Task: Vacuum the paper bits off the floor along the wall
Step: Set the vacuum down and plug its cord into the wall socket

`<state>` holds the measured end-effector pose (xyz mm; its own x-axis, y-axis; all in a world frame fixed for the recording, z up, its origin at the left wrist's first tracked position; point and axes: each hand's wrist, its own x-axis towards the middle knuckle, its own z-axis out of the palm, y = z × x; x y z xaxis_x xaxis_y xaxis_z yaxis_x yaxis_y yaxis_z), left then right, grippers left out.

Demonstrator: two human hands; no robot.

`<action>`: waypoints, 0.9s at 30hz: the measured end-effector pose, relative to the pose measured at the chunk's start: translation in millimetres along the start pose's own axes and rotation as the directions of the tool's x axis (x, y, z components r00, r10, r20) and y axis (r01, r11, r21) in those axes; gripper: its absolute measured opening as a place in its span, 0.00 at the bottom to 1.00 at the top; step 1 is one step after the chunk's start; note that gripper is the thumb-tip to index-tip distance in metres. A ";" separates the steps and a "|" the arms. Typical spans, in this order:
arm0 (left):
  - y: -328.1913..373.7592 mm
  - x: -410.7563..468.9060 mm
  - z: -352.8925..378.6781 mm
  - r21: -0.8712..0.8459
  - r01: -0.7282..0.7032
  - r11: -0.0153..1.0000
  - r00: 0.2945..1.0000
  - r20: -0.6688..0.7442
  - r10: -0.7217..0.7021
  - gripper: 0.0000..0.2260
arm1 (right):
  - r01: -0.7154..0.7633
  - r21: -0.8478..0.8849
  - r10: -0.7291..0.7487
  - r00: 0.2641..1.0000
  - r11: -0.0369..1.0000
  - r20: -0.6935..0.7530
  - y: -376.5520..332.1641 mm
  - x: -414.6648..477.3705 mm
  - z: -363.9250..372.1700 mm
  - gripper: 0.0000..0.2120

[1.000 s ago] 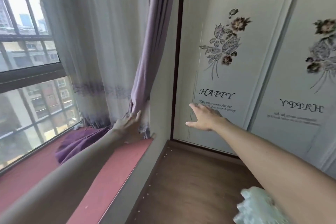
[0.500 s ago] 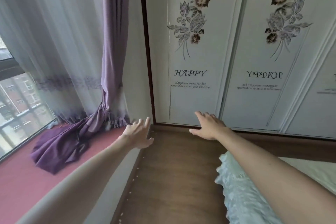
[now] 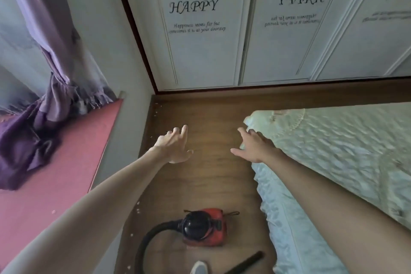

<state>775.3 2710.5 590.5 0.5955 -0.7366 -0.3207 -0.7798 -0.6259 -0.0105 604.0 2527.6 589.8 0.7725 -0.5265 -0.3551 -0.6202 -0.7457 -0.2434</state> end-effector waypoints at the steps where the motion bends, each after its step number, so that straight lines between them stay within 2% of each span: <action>1: 1.9 10.4 19.0 -0.008 -0.013 1.000 0.999 0.038 0.014 0.38 | -0.032 0.013 0.032 0.999 0.999 0.039 6.0 6.8 19.8 0.35; 7: 6.1 56.7 139.5 -0.032 -0.110 0.993 0.961 0.252 0.115 0.38 | -0.190 0.153 0.148 0.957 0.970 0.248 30.1 35.8 140.0 0.38; 11: 1.5 73.6 221.0 -0.048 -0.137 0.989 0.924 0.355 0.145 0.38 | -0.235 0.111 0.191 0.931 0.966 0.311 47.7 50.4 225.1 0.38; 17: -11.7 81.8 342.0 -0.113 -0.054 0.992 0.861 0.498 0.103 0.38 | -0.258 0.052 0.214 0.885 0.965 0.413 66.3 64.5 344.7 0.37; 21: -15.7 77.0 410.4 -0.136 -0.079 0.988 0.814 0.563 0.142 0.32 | -0.287 0.058 0.225 0.848 0.956 0.480 76.2 65.1 415.4 0.35; 27: -9.7 78.5 484.2 -0.118 -0.122 0.986 0.755 0.634 0.169 0.34 | -0.297 0.061 0.213 0.800 0.953 0.561 86.8 63.0 496.1 0.36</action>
<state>736.2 2782.8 106.8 0.1952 -0.4995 -0.8441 -0.8184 -0.5573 0.1405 531.1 2632.2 98.6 0.4090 -0.3513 -0.8422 -0.8288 -0.5292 -0.1818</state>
